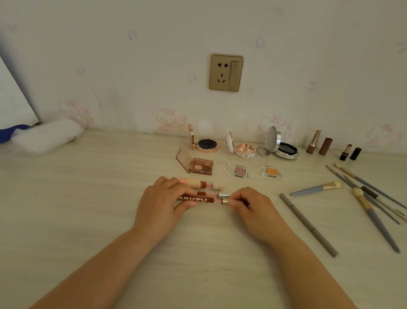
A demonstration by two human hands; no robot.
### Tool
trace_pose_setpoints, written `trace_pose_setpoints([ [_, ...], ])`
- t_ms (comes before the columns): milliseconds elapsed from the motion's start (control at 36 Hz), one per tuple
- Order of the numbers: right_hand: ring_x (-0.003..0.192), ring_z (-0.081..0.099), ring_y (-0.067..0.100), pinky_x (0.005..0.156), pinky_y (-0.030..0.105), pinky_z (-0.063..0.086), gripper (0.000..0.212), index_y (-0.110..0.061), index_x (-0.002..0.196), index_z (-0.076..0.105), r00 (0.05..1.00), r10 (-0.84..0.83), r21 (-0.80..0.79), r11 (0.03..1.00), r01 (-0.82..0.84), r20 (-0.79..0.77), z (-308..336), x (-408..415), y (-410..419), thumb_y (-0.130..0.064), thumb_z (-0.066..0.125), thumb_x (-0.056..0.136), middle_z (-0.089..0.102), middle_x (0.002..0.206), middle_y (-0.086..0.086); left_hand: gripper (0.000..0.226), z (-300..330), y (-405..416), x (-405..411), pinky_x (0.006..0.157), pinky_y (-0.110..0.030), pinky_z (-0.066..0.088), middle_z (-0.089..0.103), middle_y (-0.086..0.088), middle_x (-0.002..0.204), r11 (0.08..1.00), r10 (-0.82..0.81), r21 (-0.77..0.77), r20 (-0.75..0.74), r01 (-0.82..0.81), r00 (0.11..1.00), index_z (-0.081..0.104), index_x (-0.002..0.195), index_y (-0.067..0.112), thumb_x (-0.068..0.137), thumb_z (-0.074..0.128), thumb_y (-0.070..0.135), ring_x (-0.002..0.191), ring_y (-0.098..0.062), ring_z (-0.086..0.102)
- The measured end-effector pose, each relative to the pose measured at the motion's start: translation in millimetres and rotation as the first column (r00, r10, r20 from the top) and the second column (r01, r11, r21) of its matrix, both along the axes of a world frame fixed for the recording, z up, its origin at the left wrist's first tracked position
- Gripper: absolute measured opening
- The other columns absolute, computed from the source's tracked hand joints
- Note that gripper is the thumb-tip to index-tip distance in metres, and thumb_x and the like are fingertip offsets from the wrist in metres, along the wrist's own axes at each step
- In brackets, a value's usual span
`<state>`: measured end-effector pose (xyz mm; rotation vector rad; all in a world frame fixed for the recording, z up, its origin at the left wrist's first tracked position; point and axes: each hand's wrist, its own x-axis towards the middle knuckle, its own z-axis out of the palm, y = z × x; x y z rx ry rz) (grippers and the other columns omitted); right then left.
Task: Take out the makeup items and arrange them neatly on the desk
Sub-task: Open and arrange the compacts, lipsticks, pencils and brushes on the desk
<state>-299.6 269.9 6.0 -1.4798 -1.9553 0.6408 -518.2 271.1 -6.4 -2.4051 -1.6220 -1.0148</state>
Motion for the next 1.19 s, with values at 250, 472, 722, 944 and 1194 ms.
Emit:
trace_pose_setpoints([
  [250,0.075,0.045,-0.001,0.067,0.002,0.034,0.009,-0.017,0.097,0.061,0.999,-0.031,0.093,0.995,0.029,0.018,-6.0,-0.7,2.5,-0.015,0.061,0.088,0.051,0.092,-0.006,0.023,3.2,2.1,-9.4,0.075,-0.028,0.031,0.062,0.012,0.097,0.991,0.04,-0.128,-0.019,-0.042,0.999,0.07,0.101,0.031,0.08,0.068,0.04,0.095,-0.013,0.047],
  [472,0.085,0.046,0.01,0.074,0.016,0.033,0.014,-0.013,0.098,0.064,0.995,-0.065,0.141,0.989,0.053,0.08,-13.4,-5.2,5.8,-0.019,0.065,0.086,0.05,0.096,-0.004,0.021,3.0,5.3,-15.2,0.073,-0.027,0.032,0.058,0.017,0.089,0.977,0.064,-0.202,0.0,-0.062,0.998,0.068,0.1,0.034,0.08,0.069,0.04,0.093,-0.009,0.044],
  [722,0.088,0.045,0.009,0.079,0.018,0.034,0.017,-0.013,0.101,0.065,0.988,-0.077,0.182,0.982,0.051,0.134,-17.0,-8.0,6.7,-0.022,0.065,0.086,0.049,0.096,-0.005,0.019,-0.9,6.6,-16.9,0.076,-0.028,0.036,0.056,0.017,0.089,0.966,0.077,-0.245,-0.014,-0.078,0.997,0.065,0.099,0.034,0.082,0.066,0.042,0.09,-0.008,0.042],
  [944,0.09,0.043,0.008,0.082,0.019,0.037,0.02,-0.015,0.105,0.064,0.983,-0.085,0.176,0.983,0.055,0.163,-16.5,-8.7,7.1,-0.025,0.063,0.088,0.052,0.102,-0.002,0.02,-1.9,8.2,-17.0,0.078,-0.029,0.036,0.056,0.017,0.094,0.948,0.082,-0.307,-0.021,-0.084,0.996,0.064,0.102,0.036,0.083,0.063,0.044,0.091,-0.008,0.041],
  [1194,0.094,0.045,0.01,0.085,0.021,0.038,0.022,-0.016,0.107,0.065,0.98,-0.094,0.157,0.985,0.067,0.176,-15.2,-9.2,6.7,-0.026,0.062,0.088,0.046,0.097,-0.007,0.025,1.0,6.7,-15.5,0.082,-0.029,0.032,0.06,0.018,0.108,0.951,0.117,-0.273,-0.125,-0.147,0.985,0.063,0.107,0.039,0.085,0.058,0.05,0.103,-0.01,0.043],
])
